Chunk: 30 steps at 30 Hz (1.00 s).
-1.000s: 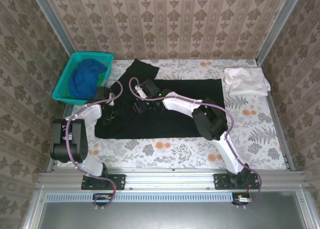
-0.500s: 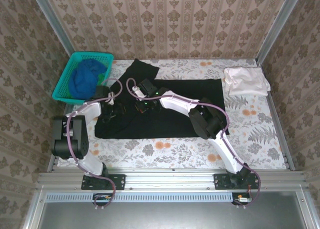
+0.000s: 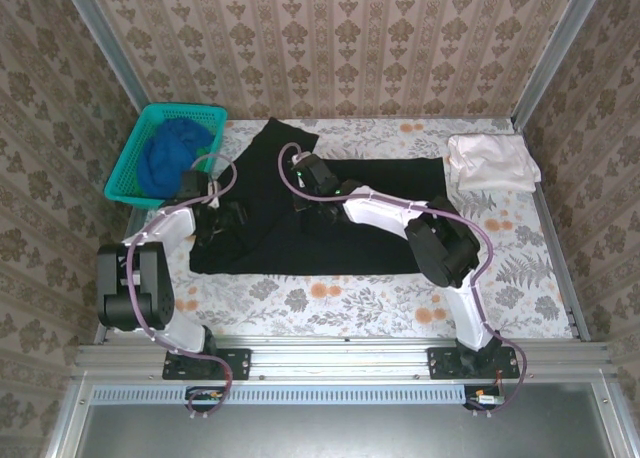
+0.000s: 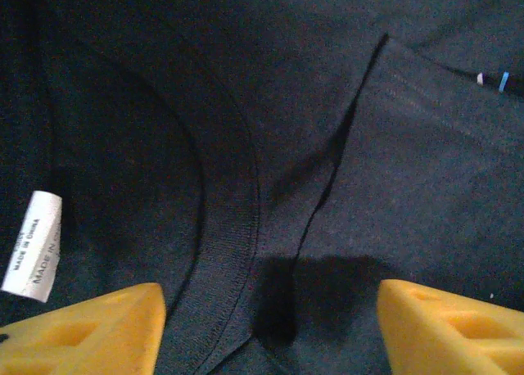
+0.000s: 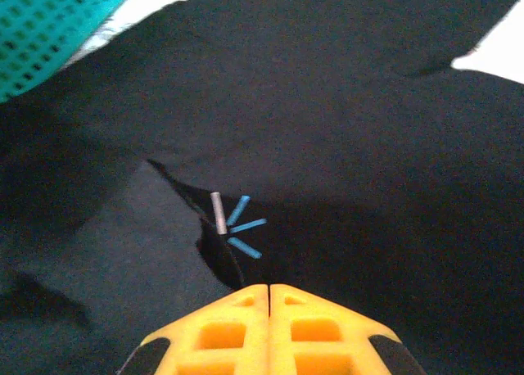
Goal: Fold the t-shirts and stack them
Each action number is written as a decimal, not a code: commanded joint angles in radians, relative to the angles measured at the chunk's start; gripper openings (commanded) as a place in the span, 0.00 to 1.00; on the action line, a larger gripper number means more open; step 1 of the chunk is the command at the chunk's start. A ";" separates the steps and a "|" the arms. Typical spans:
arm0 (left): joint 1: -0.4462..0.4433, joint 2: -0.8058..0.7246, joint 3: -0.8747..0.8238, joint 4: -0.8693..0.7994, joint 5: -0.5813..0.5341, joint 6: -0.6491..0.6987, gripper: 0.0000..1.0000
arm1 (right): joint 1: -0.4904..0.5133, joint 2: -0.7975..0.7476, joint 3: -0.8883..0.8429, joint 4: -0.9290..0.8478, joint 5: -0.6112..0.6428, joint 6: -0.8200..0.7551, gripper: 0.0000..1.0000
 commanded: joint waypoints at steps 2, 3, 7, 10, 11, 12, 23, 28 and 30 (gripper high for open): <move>-0.014 0.059 -0.007 -0.004 0.049 0.061 0.77 | -0.019 0.058 -0.039 0.036 0.052 0.074 0.01; -0.024 0.076 0.008 -0.006 0.052 0.076 0.77 | -0.023 0.062 -0.032 0.025 0.040 0.076 0.01; -0.071 0.152 0.106 -0.055 0.006 0.116 0.76 | -0.026 0.059 -0.032 -0.006 0.039 0.073 0.02; -0.100 0.215 0.181 -0.073 0.000 0.140 0.66 | -0.027 0.049 -0.045 0.005 0.021 0.069 0.04; -0.106 0.237 0.196 -0.077 -0.002 0.145 0.65 | -0.028 0.050 -0.045 0.002 0.015 0.069 0.05; -0.113 0.258 0.221 -0.089 -0.012 0.152 0.64 | -0.027 0.050 -0.045 0.004 0.006 0.066 0.05; -0.131 0.194 0.272 -0.287 -0.228 0.076 0.18 | -0.028 0.000 -0.115 0.036 0.043 0.062 0.07; -0.118 0.081 0.162 -0.362 -0.396 -0.029 0.82 | -0.030 -0.001 -0.092 -0.023 0.034 0.060 0.18; -0.085 0.027 0.073 -0.328 -0.372 -0.066 0.82 | -0.031 -0.029 -0.093 -0.060 0.039 0.075 0.23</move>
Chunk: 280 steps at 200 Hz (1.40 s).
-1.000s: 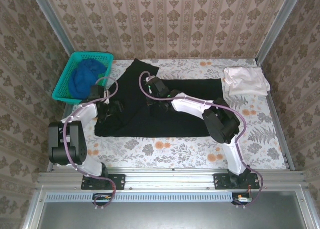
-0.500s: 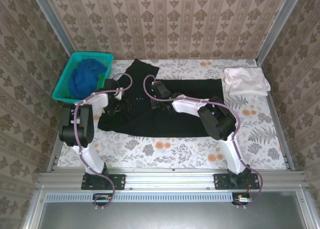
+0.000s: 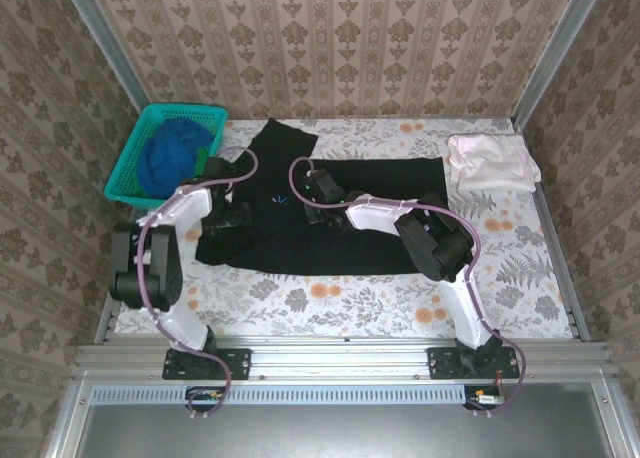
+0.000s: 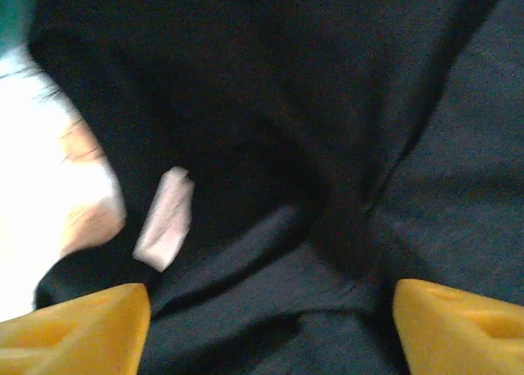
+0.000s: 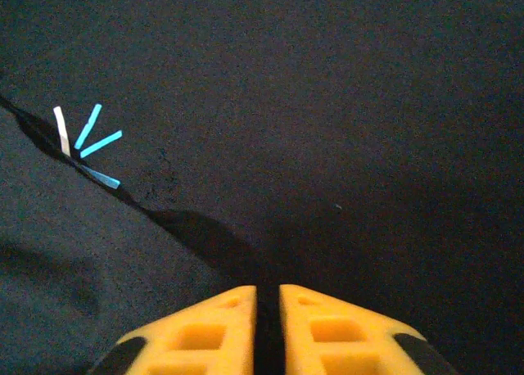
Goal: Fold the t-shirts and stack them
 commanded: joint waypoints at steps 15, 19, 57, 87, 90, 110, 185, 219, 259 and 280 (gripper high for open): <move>0.098 -0.099 -0.207 0.020 0.044 -0.119 0.82 | -0.010 -0.148 -0.021 -0.115 0.040 0.050 0.40; 0.109 -0.098 -0.220 0.028 0.062 -0.125 0.82 | -0.012 -0.167 -0.035 -0.117 0.040 0.054 0.42; 0.149 -0.144 -0.309 0.008 0.080 -0.196 0.80 | -0.047 -0.311 -0.191 -0.145 0.018 0.121 0.53; 0.191 -0.250 -0.432 0.015 0.075 -0.271 0.81 | -0.064 -0.368 -0.327 -0.166 0.011 0.157 0.53; 0.200 -0.265 -0.445 0.015 0.084 -0.276 0.81 | -0.065 -0.372 -0.340 -0.169 0.011 0.160 0.53; 0.252 -0.376 -0.545 0.039 0.148 -0.326 0.81 | -0.074 -0.407 -0.415 -0.214 0.020 0.188 0.53; 0.267 -0.607 -0.559 -0.023 0.137 -0.339 0.81 | -0.078 -0.553 -0.614 -0.307 0.046 0.269 0.53; 0.108 -0.578 -0.294 -0.094 -0.038 -0.190 0.90 | -0.079 -0.568 -0.630 -0.308 0.042 0.268 0.54; -0.098 -0.286 -0.073 0.057 0.049 0.054 1.00 | -0.084 -0.591 -0.618 -0.307 0.068 0.265 0.54; -0.130 -0.076 0.048 0.044 0.075 0.091 1.00 | -0.087 -0.597 -0.611 -0.306 0.071 0.263 0.54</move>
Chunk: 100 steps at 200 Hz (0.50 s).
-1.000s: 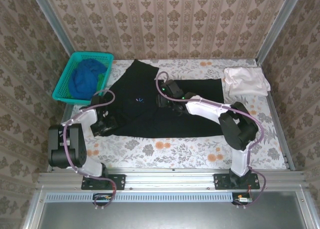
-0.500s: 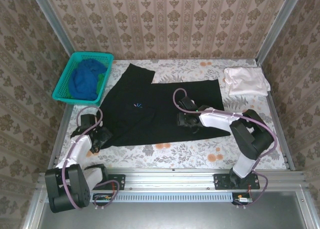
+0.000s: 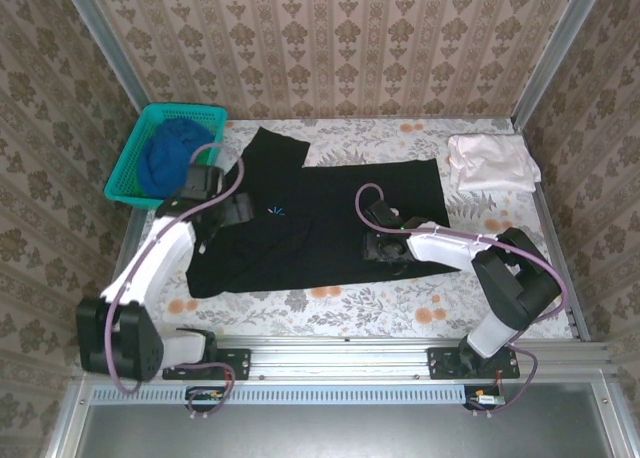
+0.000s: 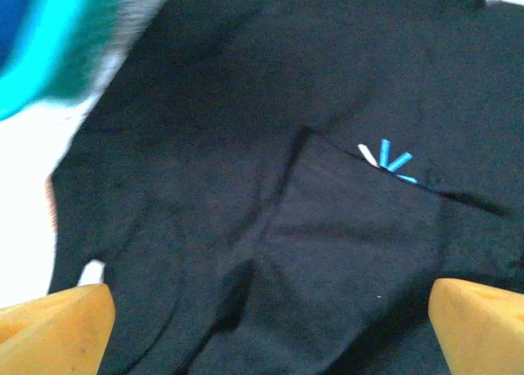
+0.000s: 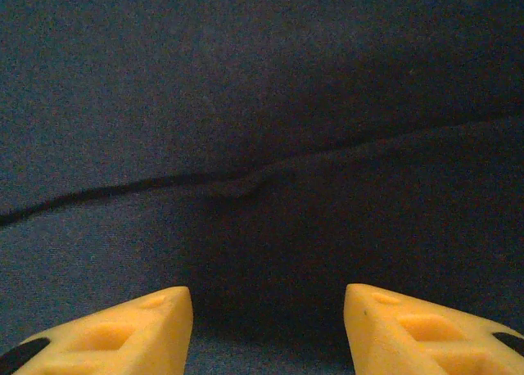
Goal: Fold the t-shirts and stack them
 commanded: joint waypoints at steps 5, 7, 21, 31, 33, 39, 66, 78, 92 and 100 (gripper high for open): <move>-0.044 0.267 0.118 0.011 0.046 0.148 1.00 | -0.008 -0.034 0.009 -0.026 0.042 0.008 0.54; -0.044 0.279 0.128 0.011 0.046 0.148 1.00 | -0.008 -0.035 0.008 -0.025 0.042 0.008 0.54; -0.041 0.372 0.176 0.019 0.065 0.157 0.87 | -0.010 -0.040 0.006 -0.025 0.050 0.011 0.54; -0.040 0.425 0.205 0.022 0.061 0.159 0.78 | -0.011 -0.041 0.003 -0.024 0.051 0.012 0.54; -0.040 0.434 0.211 0.024 0.064 0.162 0.77 | -0.011 -0.041 0.001 -0.024 0.052 0.012 0.54; -0.039 0.459 0.225 0.030 0.071 0.173 0.73 | -0.011 -0.041 -0.001 -0.022 0.050 0.014 0.54; -0.039 0.559 0.291 0.029 0.060 0.187 0.63 | -0.013 -0.040 -0.010 -0.016 0.048 0.018 0.54; -0.037 0.596 0.318 0.023 0.056 0.186 0.57 | -0.013 -0.041 -0.015 -0.014 0.051 0.018 0.54; -0.038 0.618 0.329 0.025 0.059 0.184 0.42 | -0.012 -0.046 -0.023 -0.008 0.050 0.020 0.54; -0.036 0.625 0.334 0.029 0.064 0.185 0.35 | -0.014 -0.049 -0.027 -0.005 0.052 0.020 0.54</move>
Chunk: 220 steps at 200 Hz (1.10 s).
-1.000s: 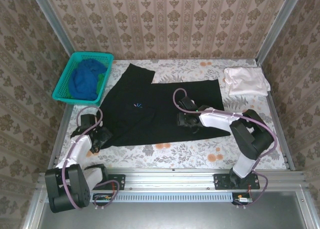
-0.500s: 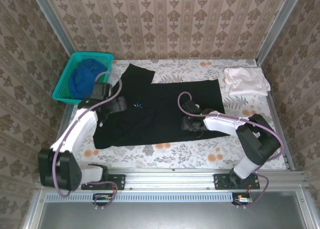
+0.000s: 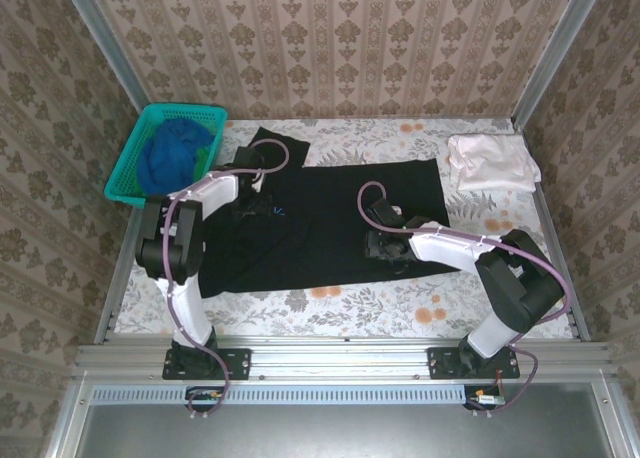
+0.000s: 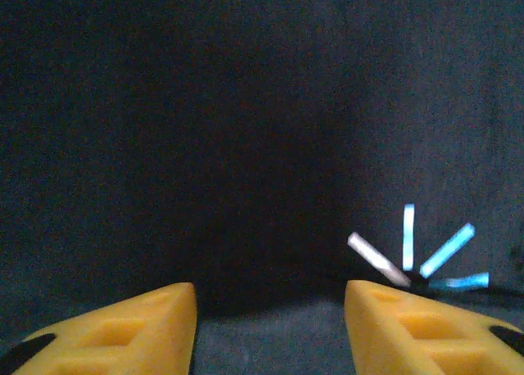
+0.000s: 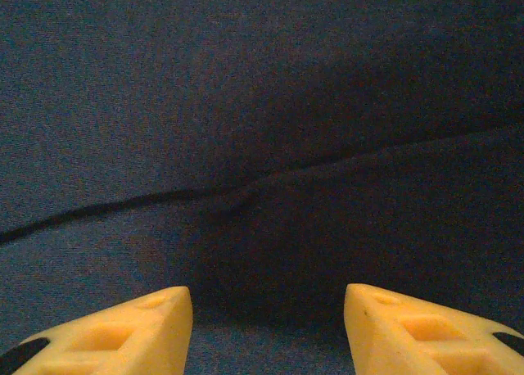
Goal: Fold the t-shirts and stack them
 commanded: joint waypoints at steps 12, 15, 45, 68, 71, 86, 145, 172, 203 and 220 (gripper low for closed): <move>0.003 0.028 0.035 -0.012 0.011 0.017 0.25 | -0.009 -0.034 -0.028 -0.008 0.034 0.013 0.54; 0.003 0.028 0.035 -0.012 0.009 0.018 0.23 | -0.010 -0.034 -0.027 -0.009 0.033 0.014 0.54; 0.004 0.028 0.051 -0.034 -0.011 0.020 0.04 | -0.019 -0.035 -0.032 -0.008 0.035 0.008 0.54; 0.004 0.011 0.078 -0.073 -0.052 0.024 0.00 | -0.023 -0.040 -0.035 -0.009 0.038 0.002 0.54; 0.004 0.006 0.082 -0.078 -0.055 0.026 0.00 | -0.023 -0.040 -0.036 -0.009 0.040 0.002 0.54; 0.003 -0.021 0.092 -0.075 -0.062 0.038 0.00 | -0.025 -0.043 -0.039 -0.013 0.046 0.002 0.54; -0.012 0.010 0.098 0.023 -0.031 0.124 0.00 | -0.028 -0.038 -0.057 0.007 0.039 0.013 0.54; 0.019 0.001 0.093 0.040 -0.031 0.093 0.00 | -0.028 -0.036 -0.063 0.010 0.040 0.013 0.54; 0.027 -0.057 0.084 0.062 -0.042 0.073 0.00 | -0.029 -0.027 -0.067 0.003 0.042 0.013 0.54; 0.029 -0.085 0.069 0.079 -0.064 0.066 0.00 | -0.028 -0.027 -0.073 0.005 0.044 0.016 0.54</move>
